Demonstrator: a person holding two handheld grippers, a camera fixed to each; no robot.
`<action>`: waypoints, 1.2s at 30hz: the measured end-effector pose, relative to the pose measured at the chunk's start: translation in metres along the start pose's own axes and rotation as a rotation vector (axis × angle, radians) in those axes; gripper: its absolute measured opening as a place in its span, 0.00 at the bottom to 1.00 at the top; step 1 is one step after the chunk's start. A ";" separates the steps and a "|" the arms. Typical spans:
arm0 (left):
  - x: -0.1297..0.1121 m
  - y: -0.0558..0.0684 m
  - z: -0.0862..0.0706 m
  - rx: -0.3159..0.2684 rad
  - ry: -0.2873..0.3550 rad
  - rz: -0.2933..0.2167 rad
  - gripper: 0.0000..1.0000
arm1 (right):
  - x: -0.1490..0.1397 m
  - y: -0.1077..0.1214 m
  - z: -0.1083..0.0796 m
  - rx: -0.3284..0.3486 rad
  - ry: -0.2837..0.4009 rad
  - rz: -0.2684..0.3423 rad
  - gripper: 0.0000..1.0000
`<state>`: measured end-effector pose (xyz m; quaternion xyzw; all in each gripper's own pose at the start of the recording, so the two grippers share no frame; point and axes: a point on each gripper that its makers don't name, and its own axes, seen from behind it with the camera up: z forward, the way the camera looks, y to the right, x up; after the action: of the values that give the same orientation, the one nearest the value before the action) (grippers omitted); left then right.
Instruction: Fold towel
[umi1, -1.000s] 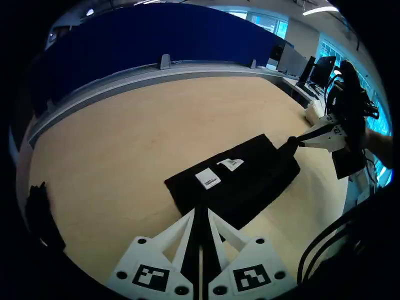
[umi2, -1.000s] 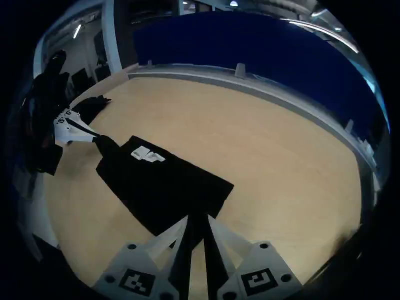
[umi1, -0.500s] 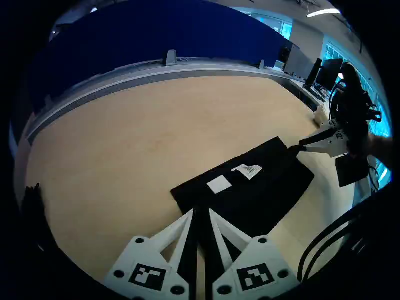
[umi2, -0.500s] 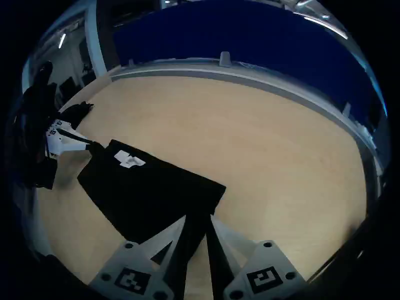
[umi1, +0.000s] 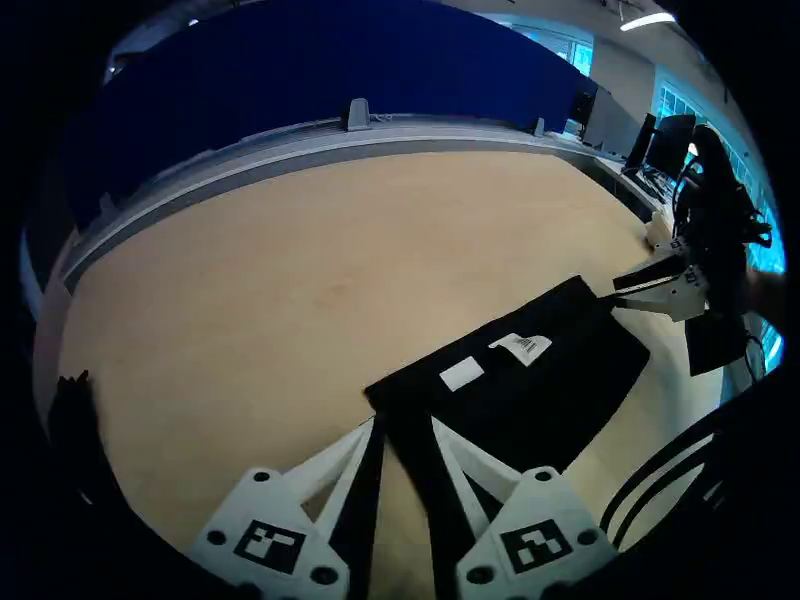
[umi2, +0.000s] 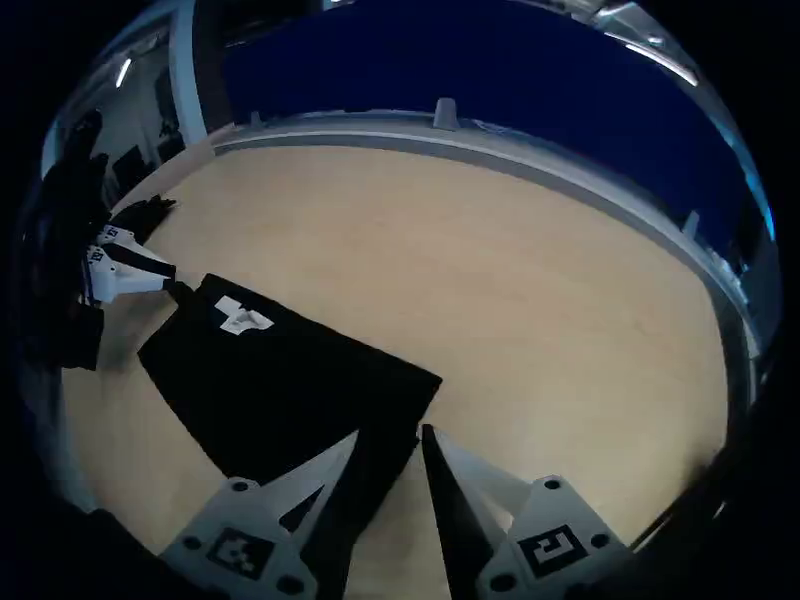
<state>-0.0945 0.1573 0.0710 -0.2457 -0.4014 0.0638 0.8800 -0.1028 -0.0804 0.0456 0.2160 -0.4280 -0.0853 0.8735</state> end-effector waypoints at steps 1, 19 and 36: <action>0.000 -0.001 0.000 0.003 -0.001 -0.001 0.34 | 0.001 0.001 0.001 -0.005 0.001 0.002 0.53; 0.006 -0.036 0.005 0.107 0.007 -0.008 0.91 | 0.015 0.024 0.010 -0.086 0.035 0.043 0.79; 0.006 -0.037 -0.011 0.113 0.025 -0.037 0.92 | 0.011 0.020 -0.005 -0.067 0.045 0.036 0.89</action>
<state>-0.0861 0.1230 0.0867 -0.1889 -0.3905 0.0668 0.8985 -0.0922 -0.0645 0.0598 0.1804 -0.4091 -0.0789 0.8910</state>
